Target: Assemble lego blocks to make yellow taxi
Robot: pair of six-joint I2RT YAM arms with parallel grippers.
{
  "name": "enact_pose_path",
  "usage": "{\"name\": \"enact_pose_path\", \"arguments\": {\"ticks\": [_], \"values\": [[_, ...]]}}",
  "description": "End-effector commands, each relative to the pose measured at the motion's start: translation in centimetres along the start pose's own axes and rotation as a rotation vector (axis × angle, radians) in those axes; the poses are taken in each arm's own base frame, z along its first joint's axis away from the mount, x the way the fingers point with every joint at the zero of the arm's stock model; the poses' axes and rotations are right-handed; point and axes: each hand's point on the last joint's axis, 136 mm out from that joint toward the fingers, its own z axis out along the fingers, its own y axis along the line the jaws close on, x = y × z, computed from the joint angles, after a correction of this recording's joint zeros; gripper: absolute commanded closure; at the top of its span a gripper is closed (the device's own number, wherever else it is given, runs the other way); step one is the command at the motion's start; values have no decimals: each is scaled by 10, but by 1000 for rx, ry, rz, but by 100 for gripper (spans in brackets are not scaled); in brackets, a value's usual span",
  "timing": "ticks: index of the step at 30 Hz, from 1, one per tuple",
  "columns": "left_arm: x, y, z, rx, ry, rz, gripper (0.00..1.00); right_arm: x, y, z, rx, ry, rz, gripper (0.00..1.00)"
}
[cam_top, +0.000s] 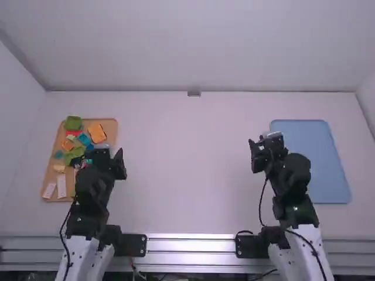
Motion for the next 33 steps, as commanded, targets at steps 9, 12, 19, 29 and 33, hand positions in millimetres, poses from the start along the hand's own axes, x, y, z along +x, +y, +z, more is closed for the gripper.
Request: {"name": "enact_pose_path", "arguments": {"ticks": [9,12,19,29,33], "values": [[-32,20,10,-150,135,-117,44,-66,44,55,-281,-3,-147,44],[-43,25,11,-190,179,-135,38,-77,56,76,-352,1,-177,38],[-68,62,7,-406,252,-265,25,-89,88,123,-535,12,-200,25],[-78,110,2,-514,379,-444,11,-90,150,146,-926,-65,-274,11],[-86,120,-5,-567,418,-470,6,-90,163,149,-1038,-79,-255,7]]}}
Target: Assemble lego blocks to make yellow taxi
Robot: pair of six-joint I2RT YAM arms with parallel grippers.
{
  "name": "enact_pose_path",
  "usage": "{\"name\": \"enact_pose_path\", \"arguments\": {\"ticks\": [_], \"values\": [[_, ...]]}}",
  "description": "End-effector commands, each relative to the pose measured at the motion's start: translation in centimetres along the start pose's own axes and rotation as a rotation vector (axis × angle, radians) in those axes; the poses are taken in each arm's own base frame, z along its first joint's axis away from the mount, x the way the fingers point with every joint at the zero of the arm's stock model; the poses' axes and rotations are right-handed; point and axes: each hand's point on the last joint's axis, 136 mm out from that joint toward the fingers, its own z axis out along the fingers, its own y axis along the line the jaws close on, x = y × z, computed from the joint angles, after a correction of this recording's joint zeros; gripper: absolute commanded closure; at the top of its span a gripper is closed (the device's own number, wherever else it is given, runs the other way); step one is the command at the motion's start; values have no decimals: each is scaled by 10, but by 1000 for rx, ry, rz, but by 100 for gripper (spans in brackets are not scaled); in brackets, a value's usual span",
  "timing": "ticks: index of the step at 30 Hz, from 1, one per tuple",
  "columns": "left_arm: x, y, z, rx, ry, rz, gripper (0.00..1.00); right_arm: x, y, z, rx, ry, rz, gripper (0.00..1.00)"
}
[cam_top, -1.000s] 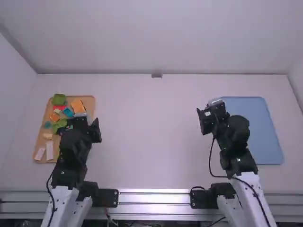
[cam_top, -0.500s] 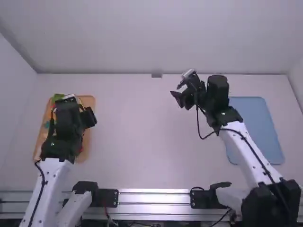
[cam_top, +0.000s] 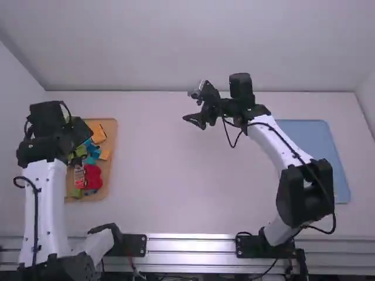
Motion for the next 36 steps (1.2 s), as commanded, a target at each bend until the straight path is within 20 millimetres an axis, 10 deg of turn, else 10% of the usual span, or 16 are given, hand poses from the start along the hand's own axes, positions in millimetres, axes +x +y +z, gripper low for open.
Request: {"name": "enact_pose_path", "arguments": {"ticks": [1,18,36], "values": [[-17,-3,-11,8,-23,-18,5,-23,13,0,-120,-79,-54,6],[-29,46,33,-68,129,-146,1,-22,33,9,-230,-60,-42,1],[-44,-63,91,69,303,187,1,-34,48,13,-256,-75,-97,1]]}}
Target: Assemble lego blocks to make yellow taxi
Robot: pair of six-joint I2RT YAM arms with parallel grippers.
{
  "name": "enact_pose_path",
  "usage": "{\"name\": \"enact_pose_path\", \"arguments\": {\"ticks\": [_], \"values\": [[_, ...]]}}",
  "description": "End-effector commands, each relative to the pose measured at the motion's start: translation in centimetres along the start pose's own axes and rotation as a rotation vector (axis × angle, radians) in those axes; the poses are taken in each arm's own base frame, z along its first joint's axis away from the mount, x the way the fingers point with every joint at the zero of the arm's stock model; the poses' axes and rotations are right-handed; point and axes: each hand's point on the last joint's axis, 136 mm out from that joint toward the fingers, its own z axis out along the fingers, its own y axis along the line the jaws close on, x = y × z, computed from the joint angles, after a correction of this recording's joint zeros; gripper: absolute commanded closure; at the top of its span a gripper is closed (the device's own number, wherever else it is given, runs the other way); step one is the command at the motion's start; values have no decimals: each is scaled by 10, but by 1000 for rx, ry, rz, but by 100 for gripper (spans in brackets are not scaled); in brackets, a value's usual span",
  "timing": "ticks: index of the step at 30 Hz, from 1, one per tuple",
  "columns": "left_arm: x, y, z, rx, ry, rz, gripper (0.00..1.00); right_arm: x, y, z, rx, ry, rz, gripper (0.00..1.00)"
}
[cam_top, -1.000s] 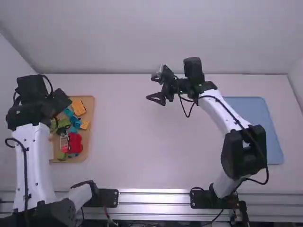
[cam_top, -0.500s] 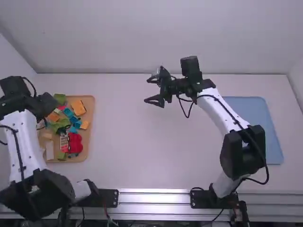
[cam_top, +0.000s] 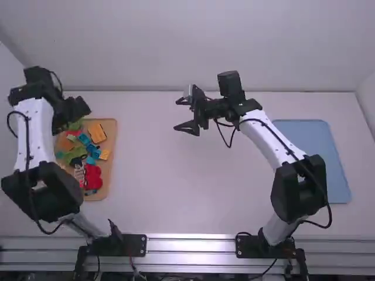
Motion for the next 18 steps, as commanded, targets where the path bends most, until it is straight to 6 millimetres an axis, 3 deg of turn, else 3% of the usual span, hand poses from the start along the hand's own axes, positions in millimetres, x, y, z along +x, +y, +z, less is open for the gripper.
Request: {"name": "enact_pose_path", "arguments": {"ticks": [1,3,6,11,13,18], "values": [[-8,-20,0,-29,-36,78,1,-13,0,-3,-4,-20,-21,1],[-12,-34,8,-16,-48,125,1,-17,3,-4,-6,-22,-25,1],[-13,-38,23,-16,-35,158,1,-22,8,-3,-16,-28,-33,1],[-12,-25,54,-43,24,143,1,-27,10,-5,-13,-32,-46,1],[-10,-18,75,-58,62,138,1,-28,10,-5,-14,-33,-47,1],[-1,-15,112,-72,128,138,1,-25,12,-5,-19,-25,-34,1]]}}
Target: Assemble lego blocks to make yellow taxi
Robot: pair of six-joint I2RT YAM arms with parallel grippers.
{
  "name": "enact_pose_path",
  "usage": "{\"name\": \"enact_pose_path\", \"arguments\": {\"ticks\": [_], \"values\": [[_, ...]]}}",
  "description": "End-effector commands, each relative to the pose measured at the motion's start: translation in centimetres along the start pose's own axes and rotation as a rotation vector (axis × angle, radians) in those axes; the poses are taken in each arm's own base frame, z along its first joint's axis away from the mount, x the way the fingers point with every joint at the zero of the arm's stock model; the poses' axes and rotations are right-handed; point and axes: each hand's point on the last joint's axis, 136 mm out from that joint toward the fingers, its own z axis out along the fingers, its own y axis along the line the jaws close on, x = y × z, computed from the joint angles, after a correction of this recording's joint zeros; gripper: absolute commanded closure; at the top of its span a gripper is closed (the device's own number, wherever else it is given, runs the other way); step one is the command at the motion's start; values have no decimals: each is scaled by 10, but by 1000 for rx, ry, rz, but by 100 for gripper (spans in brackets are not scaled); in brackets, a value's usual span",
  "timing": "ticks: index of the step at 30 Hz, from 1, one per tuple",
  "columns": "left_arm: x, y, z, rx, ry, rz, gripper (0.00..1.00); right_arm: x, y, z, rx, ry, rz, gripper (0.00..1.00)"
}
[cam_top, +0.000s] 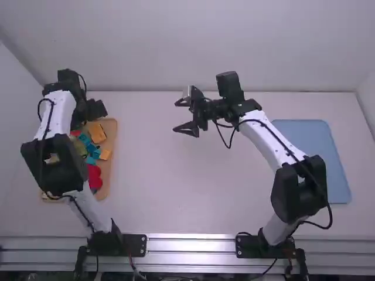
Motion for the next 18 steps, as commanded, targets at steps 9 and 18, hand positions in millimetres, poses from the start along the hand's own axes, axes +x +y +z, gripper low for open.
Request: {"name": "enact_pose_path", "arguments": {"ticks": [9,18], "values": [[20,1,70,-26,150,51,8,-18,8,-7,-3,-7,-36,1],[24,2,96,-32,153,54,23,-13,11,-7,-13,6,-84,1]]}}
